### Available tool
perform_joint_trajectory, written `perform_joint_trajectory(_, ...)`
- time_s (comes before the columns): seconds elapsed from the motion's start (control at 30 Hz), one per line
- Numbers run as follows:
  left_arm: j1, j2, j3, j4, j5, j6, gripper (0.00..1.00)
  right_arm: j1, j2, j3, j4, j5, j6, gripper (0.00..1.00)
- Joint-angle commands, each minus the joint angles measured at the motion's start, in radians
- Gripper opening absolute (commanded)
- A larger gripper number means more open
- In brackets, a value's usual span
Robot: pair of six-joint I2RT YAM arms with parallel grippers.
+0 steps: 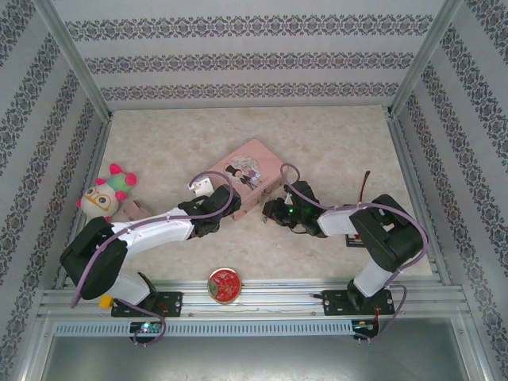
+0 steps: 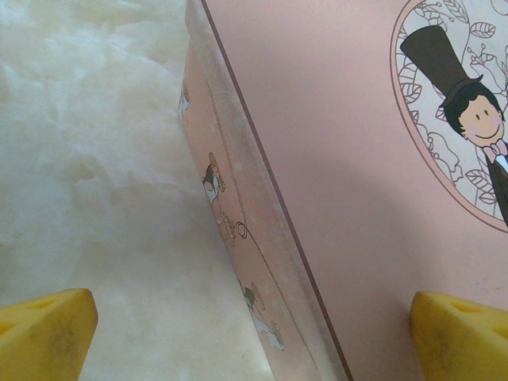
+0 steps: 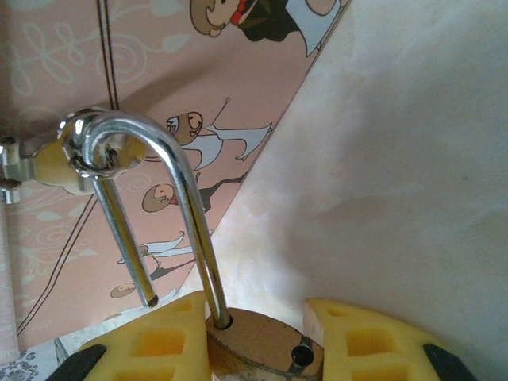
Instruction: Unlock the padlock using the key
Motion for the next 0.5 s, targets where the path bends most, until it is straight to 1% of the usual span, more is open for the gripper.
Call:
perform_joint_trajectory(0.0,0.018,0.005,-0.035,-0.097,-0.003,0.009,0.99,-0.015,0.06,-0.002,0.119,0.082,0.033,0.0)
perform_joint_trajectory(0.47,0.024,0.013,-0.026,-0.097,0.002,0.019,0.99,-0.031,0.049,-0.011,0.166,0.123,0.052,0.0)
